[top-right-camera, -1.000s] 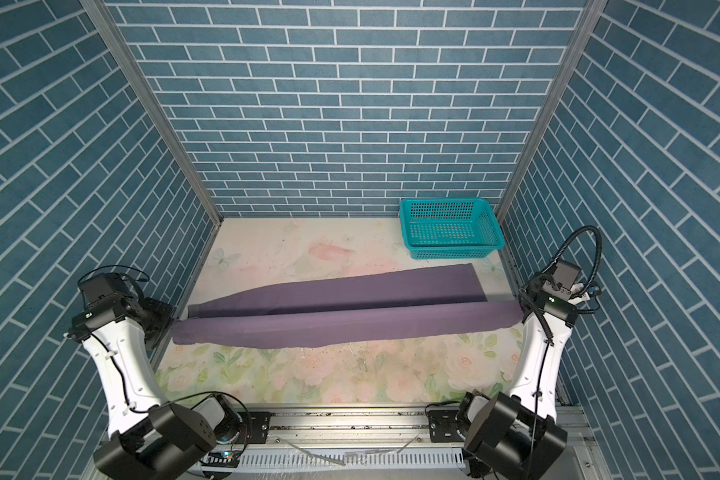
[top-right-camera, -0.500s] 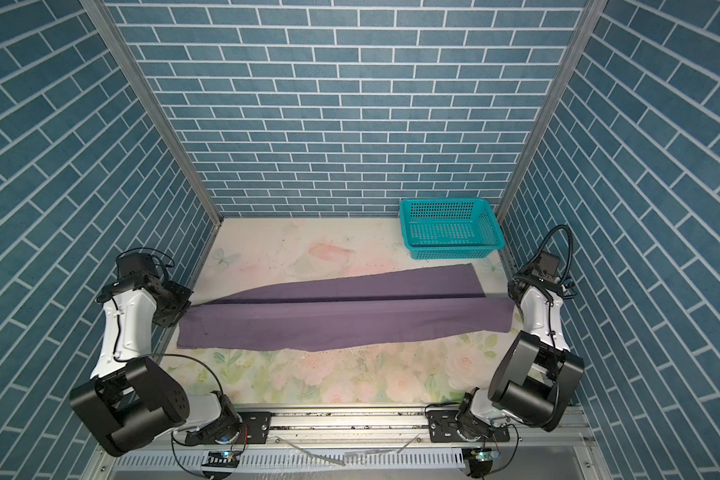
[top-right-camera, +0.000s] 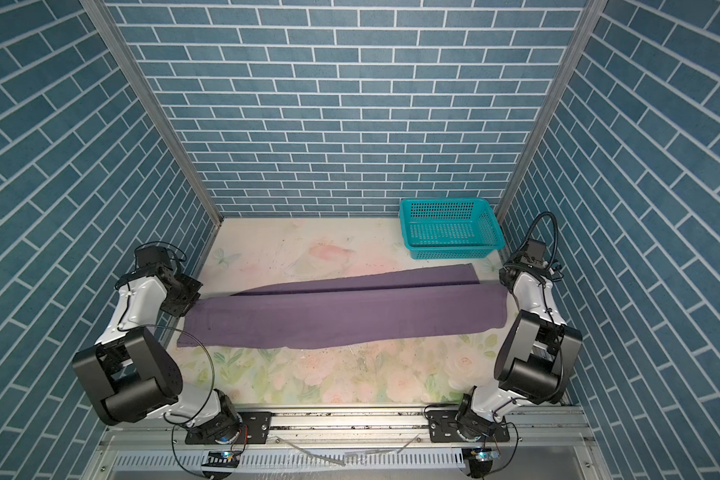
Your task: Fold and stack the trousers
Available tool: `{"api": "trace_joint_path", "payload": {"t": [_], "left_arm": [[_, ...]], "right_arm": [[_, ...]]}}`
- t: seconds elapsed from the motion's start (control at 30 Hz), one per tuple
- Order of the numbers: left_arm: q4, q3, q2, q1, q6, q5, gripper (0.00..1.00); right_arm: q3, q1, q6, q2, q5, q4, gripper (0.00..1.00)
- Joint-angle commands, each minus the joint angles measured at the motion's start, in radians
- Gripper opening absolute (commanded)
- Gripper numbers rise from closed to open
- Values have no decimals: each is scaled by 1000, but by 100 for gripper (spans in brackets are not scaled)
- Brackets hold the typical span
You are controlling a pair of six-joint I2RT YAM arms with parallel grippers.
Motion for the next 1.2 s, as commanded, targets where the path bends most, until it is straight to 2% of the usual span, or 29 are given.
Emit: {"api": "trace_joint_path", "payload": {"t": [0.0,0.4,0.47,0.53,0.6,0.63,0.77,0.9,1.0,1.07,1.17], "left_arm": [[117,44,20,11,-1,-96,0],[163,41,108,-27,-7,-106,1],[167,35,124,-32,-10,-107,12],[174,25,138,-33,-14,-106,28],[187,15,152,-34,-20,-101,33],[194,13,160,-35,-20,-98,40],[193,50,200,-38,-17,-89,62],[147,150,225,-50,3,-72,61],[120,183,192,-84,25,-73,51],[95,189,160,-122,45,-77,44],[71,157,107,-211,95,-72,34]], "right_arm": [[90,-10,-18,29,127,122,0],[127,20,-36,145,128,160,0],[123,27,-35,163,125,168,0],[124,35,-32,184,118,174,0],[123,44,-29,204,109,178,0],[121,45,-28,215,102,184,0],[120,48,-5,246,77,198,23],[167,46,4,264,47,175,44],[192,47,-6,240,42,149,50],[194,46,-38,208,41,133,48],[160,48,-95,147,-27,118,12]]}}
